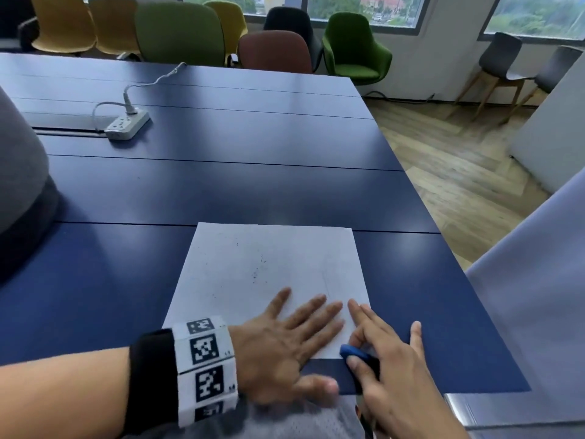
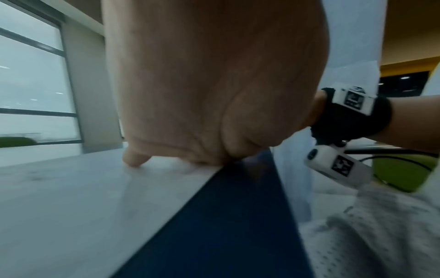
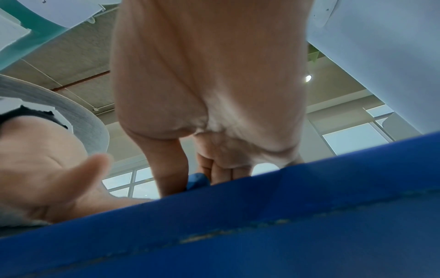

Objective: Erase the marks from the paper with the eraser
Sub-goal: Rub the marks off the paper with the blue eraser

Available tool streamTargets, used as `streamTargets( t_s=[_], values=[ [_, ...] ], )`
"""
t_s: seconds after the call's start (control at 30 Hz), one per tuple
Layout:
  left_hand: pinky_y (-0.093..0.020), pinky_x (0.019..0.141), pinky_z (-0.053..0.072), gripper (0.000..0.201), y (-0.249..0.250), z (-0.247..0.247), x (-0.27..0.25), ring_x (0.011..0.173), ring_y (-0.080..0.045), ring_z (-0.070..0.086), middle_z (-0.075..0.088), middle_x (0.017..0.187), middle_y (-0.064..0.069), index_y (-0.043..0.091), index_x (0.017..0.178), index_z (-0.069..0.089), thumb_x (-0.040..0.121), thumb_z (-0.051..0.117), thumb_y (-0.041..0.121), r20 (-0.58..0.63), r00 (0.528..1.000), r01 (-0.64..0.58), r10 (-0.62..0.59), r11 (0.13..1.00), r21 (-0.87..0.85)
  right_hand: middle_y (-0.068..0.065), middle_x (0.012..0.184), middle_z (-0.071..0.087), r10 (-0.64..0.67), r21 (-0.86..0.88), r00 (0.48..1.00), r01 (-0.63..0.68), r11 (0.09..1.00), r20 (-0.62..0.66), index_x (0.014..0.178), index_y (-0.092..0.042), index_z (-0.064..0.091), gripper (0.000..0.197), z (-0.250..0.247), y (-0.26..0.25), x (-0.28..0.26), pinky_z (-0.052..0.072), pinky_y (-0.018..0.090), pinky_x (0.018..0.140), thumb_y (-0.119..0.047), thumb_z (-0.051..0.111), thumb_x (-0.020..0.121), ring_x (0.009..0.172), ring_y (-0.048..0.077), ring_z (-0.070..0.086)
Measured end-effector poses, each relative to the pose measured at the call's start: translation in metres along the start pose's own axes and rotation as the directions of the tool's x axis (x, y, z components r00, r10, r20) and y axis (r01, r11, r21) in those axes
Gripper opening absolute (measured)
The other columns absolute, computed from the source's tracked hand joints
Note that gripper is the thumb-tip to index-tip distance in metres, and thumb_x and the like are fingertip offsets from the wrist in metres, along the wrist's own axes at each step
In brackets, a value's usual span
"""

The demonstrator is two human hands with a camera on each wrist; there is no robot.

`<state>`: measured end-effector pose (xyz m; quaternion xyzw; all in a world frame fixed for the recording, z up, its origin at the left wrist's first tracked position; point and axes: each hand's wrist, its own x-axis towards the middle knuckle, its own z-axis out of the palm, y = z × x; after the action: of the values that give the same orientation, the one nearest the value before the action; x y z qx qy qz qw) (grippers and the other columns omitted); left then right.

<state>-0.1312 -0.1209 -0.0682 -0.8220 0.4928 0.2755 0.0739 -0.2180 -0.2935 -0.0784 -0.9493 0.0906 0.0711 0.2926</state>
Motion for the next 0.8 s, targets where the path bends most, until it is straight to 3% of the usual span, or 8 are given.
streamTargets(
  t_s=[0.07,0.2,0.27,0.4,0.53,0.67,0.73,0.8],
  values=[
    [-0.052,0.115,-0.018,0.099,-0.017,-0.002,-0.008,0.133,-0.01,-0.044,-0.046,0.146,0.008,0.027,0.143,-0.034,0.063,-0.013,0.081,0.019,0.986,0.164,-0.163,0.984,-0.063,-0.037,0.111,0.047,0.001,0.027,1.0,-0.001,1.0,-0.011,0.152,-0.038,0.013,0.075,0.002,0.002,0.0,-0.023,0.039,0.116,-0.022,0.057,0.093,0.13,-0.028,0.007],
    [-0.052,0.117,-0.013,0.122,-0.049,-0.003,-0.025,0.137,-0.019,-0.039,-0.049,0.141,0.0,0.017,0.136,-0.038,0.039,-0.031,0.09,0.033,0.894,0.446,-0.447,0.881,-0.156,-0.035,0.106,0.045,-0.009,0.017,1.0,0.01,1.0,-0.02,0.153,-0.036,0.011,0.073,0.001,0.002,0.0,-0.02,0.045,0.117,-0.023,0.054,0.095,0.132,-0.023,0.008],
    [-0.05,0.117,-0.015,0.116,-0.041,-0.004,-0.024,0.136,-0.02,-0.041,-0.05,0.142,-0.001,0.018,0.14,-0.037,0.048,-0.029,0.089,-0.005,0.92,0.388,-0.392,0.911,-0.139,-0.034,0.102,0.045,-0.006,0.012,1.0,0.006,1.0,-0.026,0.153,-0.034,0.013,0.072,0.001,0.002,0.0,-0.02,0.044,0.117,-0.022,0.054,0.095,0.131,-0.023,0.01],
    [-0.051,0.116,-0.017,0.082,-0.007,0.001,-0.015,0.136,-0.015,-0.042,-0.045,0.147,0.009,0.033,0.147,-0.03,0.086,0.004,0.076,0.014,0.987,0.16,-0.16,0.983,-0.094,-0.035,0.102,0.044,-0.016,-0.006,0.999,0.016,1.0,-0.036,0.153,-0.033,0.016,0.07,0.001,0.002,-0.001,-0.017,0.046,0.118,-0.022,0.054,0.095,0.138,-0.016,0.015],
    [-0.054,0.119,-0.004,0.095,-0.025,0.0,-0.023,0.143,-0.021,-0.03,-0.04,0.15,0.003,0.02,0.15,-0.026,0.083,0.008,0.079,0.033,0.902,0.43,-0.43,0.888,-0.163,-0.027,0.127,0.046,-0.029,-0.004,0.999,0.029,1.0,-0.046,0.153,-0.034,0.016,0.07,0.001,0.004,-0.002,-0.014,0.05,0.119,-0.025,0.055,0.095,0.14,-0.009,0.02],
    [-0.054,0.118,0.015,0.095,-0.034,-0.008,-0.029,0.149,-0.026,-0.014,-0.025,0.16,-0.007,0.016,0.154,-0.014,0.093,0.035,0.068,-0.026,0.889,0.447,-0.456,0.879,-0.165,-0.027,0.115,0.05,-0.083,-0.033,0.996,0.082,0.996,-0.019,0.148,-0.032,0.028,0.06,-0.006,0.003,-0.002,-0.015,0.048,0.119,-0.023,0.054,0.095,0.136,-0.011,0.026],
    [-0.053,0.115,0.026,0.095,-0.036,-0.011,-0.028,0.15,-0.028,-0.003,-0.017,0.162,-0.009,0.024,0.155,-0.009,0.09,0.045,0.067,-0.069,0.896,0.425,-0.439,0.892,-0.153,-0.022,0.114,0.057,-0.118,-0.108,0.993,0.118,0.987,0.01,0.124,-0.035,0.047,0.031,-0.018,-0.003,0.002,-0.01,0.05,0.12,-0.025,0.053,0.094,0.121,-0.005,0.045],
    [-0.048,0.111,0.033,0.095,-0.039,-0.016,-0.026,0.148,-0.031,0.007,-0.01,0.163,-0.008,0.035,0.155,-0.004,0.086,0.053,0.068,-0.101,0.904,0.404,-0.416,0.907,-0.121,-0.015,0.107,0.061,-0.163,-0.232,0.987,0.16,0.96,0.009,0.096,-0.033,0.049,0.006,-0.032,-0.015,0.011,0.004,0.05,0.12,-0.031,0.053,0.094,0.102,0.003,0.054]
  ],
)
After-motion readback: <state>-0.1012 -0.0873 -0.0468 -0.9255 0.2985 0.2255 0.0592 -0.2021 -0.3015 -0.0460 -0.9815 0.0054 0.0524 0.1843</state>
